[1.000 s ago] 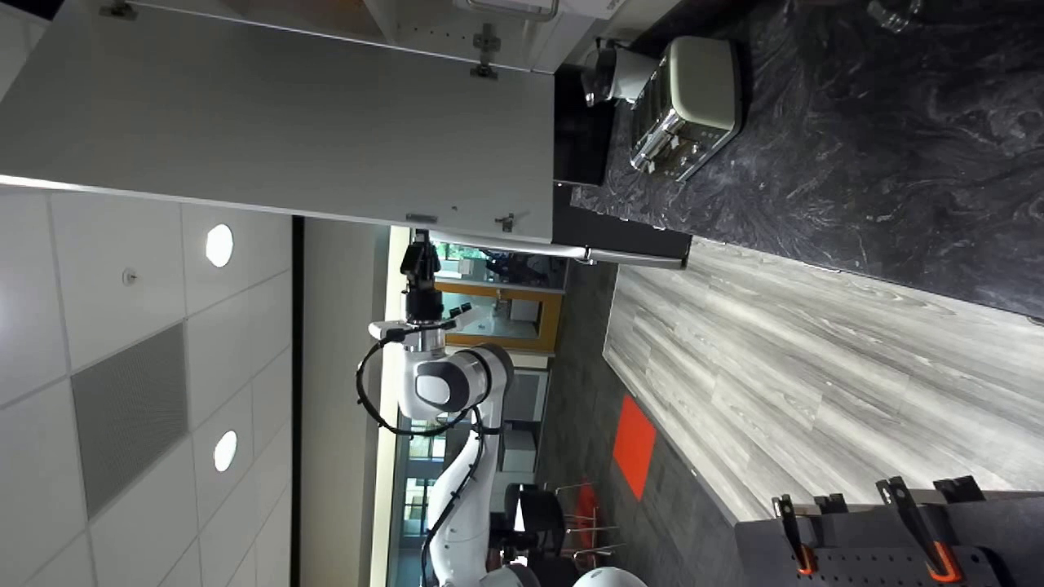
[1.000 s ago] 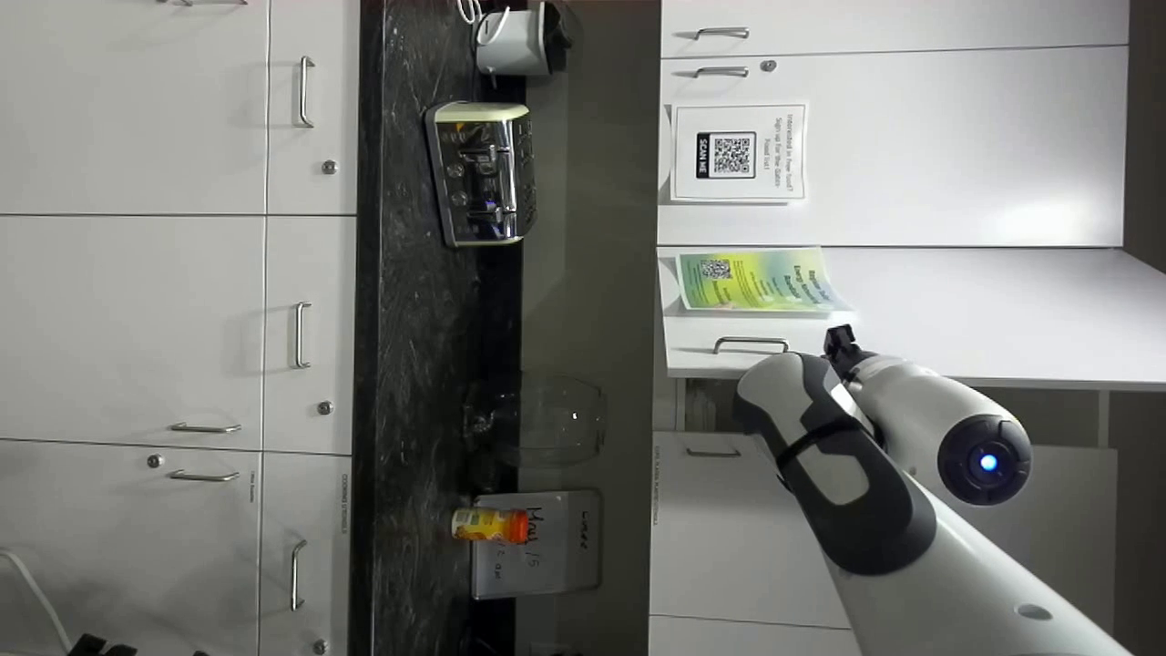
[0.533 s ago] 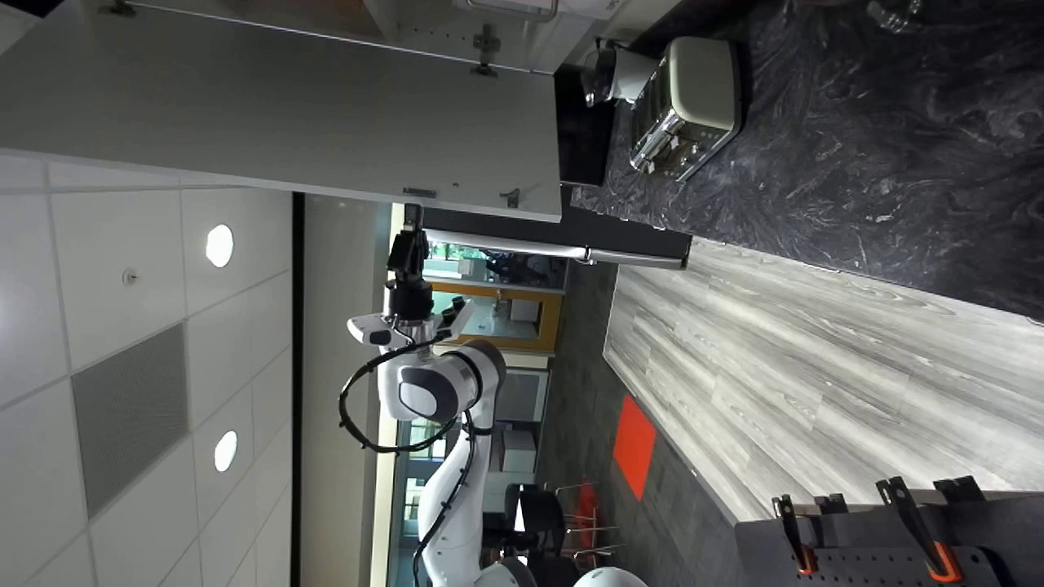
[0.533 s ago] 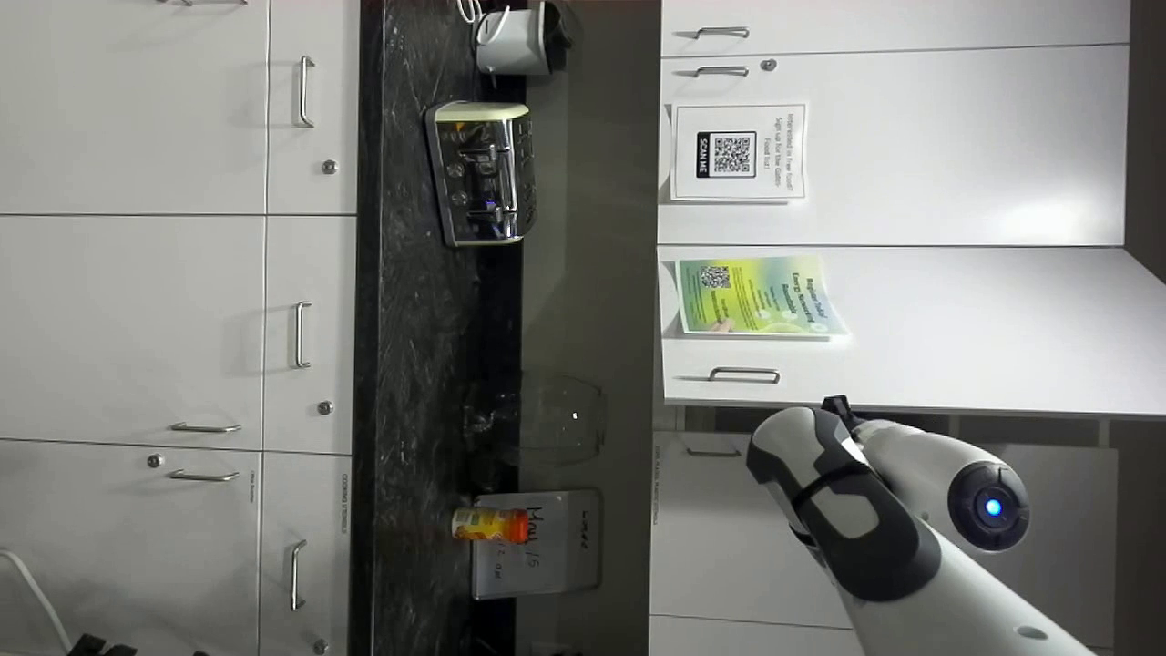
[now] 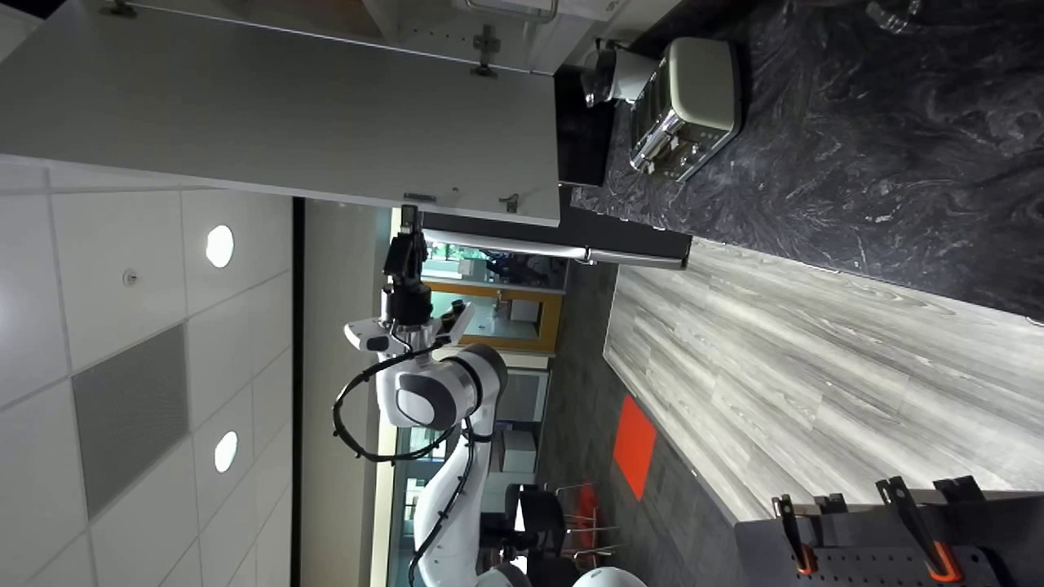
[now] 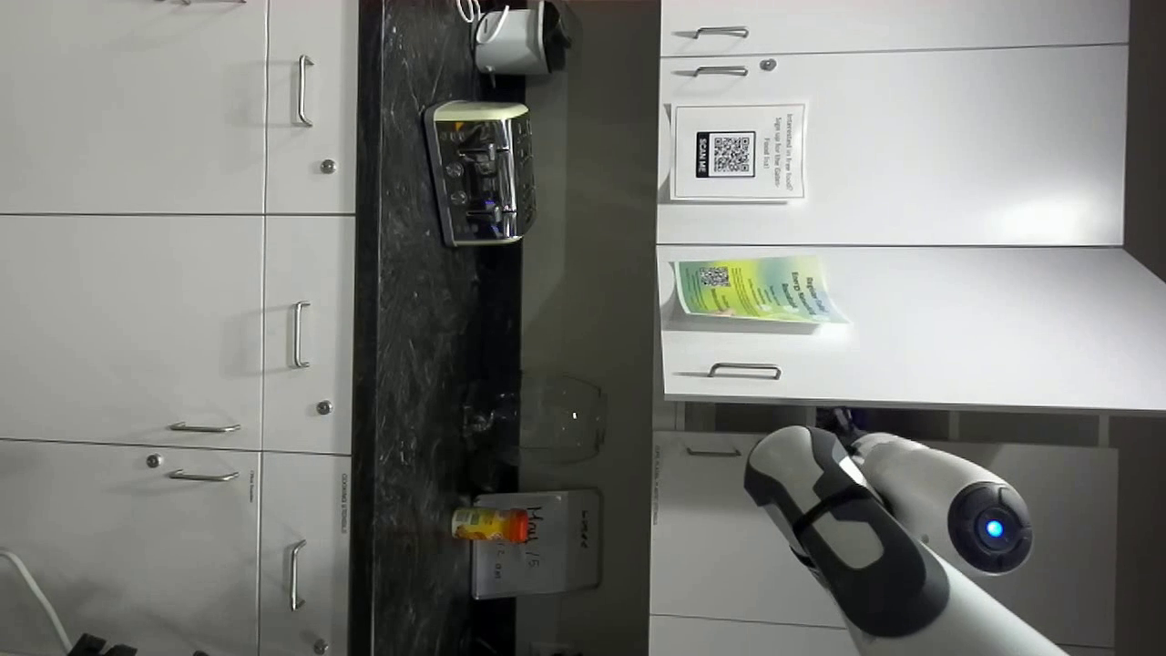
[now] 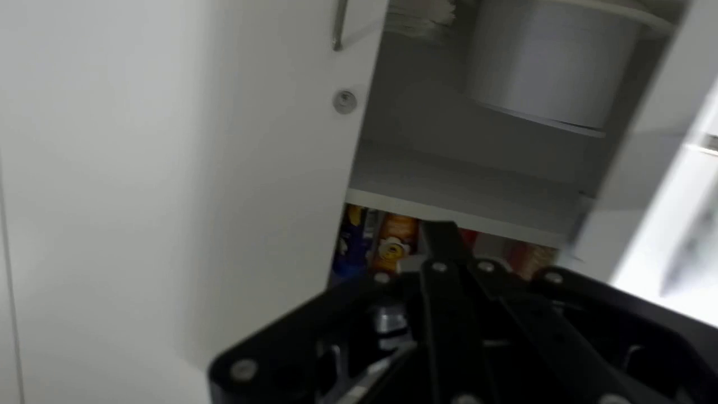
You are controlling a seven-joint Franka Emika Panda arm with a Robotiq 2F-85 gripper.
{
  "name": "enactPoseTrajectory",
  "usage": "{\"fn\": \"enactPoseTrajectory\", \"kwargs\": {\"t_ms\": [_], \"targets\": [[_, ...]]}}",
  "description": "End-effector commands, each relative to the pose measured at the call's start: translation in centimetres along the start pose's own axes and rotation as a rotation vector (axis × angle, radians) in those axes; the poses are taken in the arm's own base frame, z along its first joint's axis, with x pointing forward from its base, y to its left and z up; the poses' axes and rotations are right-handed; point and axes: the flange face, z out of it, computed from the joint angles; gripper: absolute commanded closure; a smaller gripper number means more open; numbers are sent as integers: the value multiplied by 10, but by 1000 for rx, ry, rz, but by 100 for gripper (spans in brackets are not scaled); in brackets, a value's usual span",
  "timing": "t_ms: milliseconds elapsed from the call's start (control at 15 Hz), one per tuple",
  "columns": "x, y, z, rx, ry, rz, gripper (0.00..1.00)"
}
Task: Close the open cabinet door
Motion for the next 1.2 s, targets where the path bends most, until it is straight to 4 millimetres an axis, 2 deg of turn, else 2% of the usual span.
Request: {"fn": "enactPoseTrajectory", "kwargs": {"t_ms": [0, 200, 333, 733, 1133], "targets": [[-3, -35, -55, 187, 59, -26, 100], [-4, -74, -93, 310, 100, -29, 100], [-6, -93, -98, 326, 121, -43, 100], [-10, -122, -57, 275, 88, -64, 100], [-13, -120, -11, 169, 30, -80, 100]]}}
